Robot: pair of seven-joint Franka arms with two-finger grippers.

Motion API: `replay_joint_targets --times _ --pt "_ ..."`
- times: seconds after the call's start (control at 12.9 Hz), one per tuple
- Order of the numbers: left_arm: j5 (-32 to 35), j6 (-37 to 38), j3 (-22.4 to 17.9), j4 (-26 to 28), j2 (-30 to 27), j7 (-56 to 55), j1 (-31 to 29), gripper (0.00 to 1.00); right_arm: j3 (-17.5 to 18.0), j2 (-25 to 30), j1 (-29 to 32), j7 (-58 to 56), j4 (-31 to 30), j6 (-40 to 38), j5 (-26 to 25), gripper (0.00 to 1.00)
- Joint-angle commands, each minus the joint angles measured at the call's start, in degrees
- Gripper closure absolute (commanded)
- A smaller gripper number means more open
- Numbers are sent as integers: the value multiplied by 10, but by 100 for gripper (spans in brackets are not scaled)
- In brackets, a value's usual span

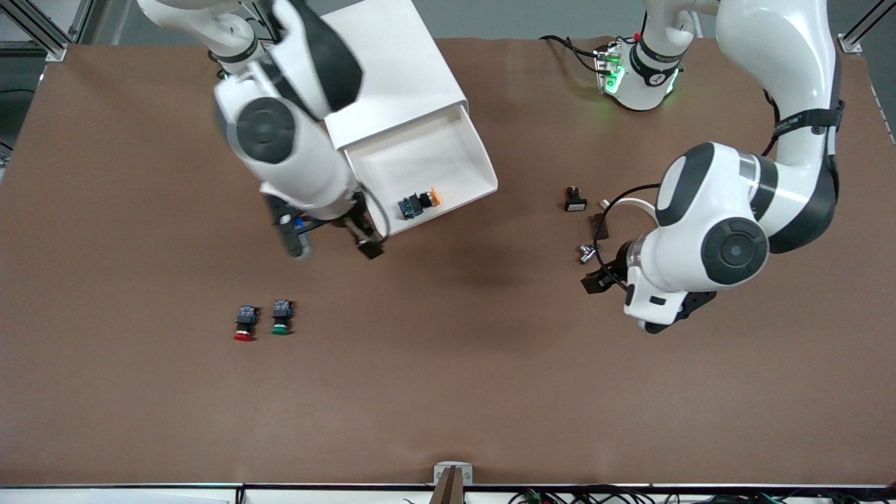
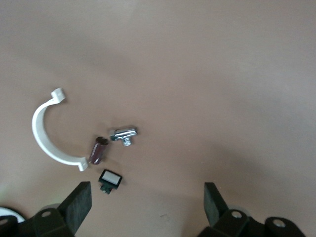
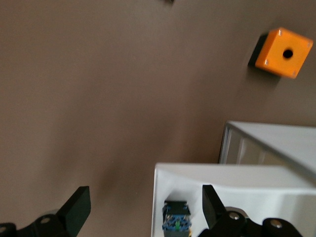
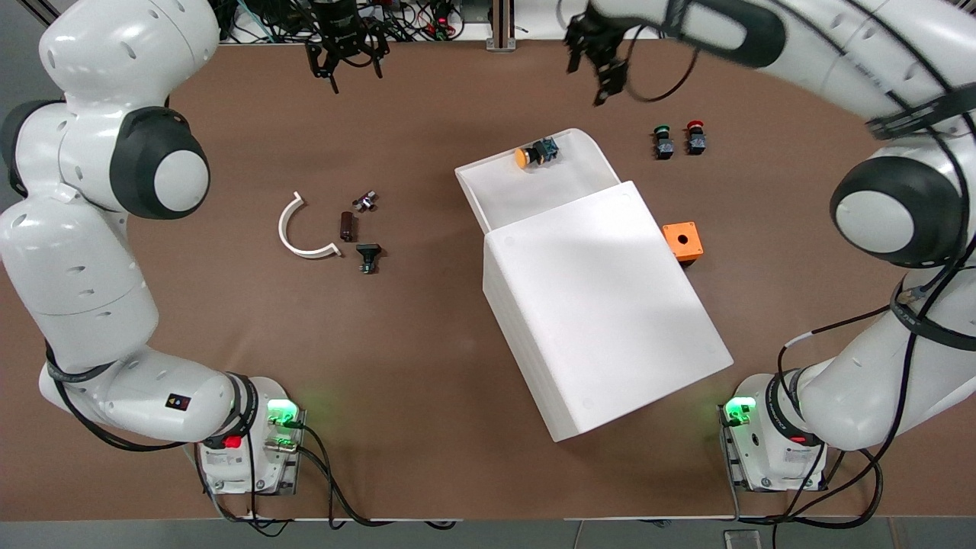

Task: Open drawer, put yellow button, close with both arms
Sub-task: 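Withdraw the right gripper while the left gripper moves to the drawer front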

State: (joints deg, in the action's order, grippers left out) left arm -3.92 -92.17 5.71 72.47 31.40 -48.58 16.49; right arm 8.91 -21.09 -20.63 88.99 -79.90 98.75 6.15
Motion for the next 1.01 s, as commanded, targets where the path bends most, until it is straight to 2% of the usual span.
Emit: replay_joint_targets --times 0.0,0.39,0.54,0.78,0.93 --pt "19 -63 4 11 13 8 50 0 7 36 60 -126 -2 -34 13 0" --pt "52 -163 7 11 40 -2 122 0 4 81 174 -410 -2 -116 13 0" --pt "48 -169 7 11 46 -19 151 0 -6 102 205 -529 -2 -145 4 0" --pt "44 -169 8 11 57 -69 193 0 -43 137 217 -681 -10 -162 -37 0" --pt "43 -169 8 11 70 -86 223 0 -54 149 232 -783 -14 -162 -49 0"
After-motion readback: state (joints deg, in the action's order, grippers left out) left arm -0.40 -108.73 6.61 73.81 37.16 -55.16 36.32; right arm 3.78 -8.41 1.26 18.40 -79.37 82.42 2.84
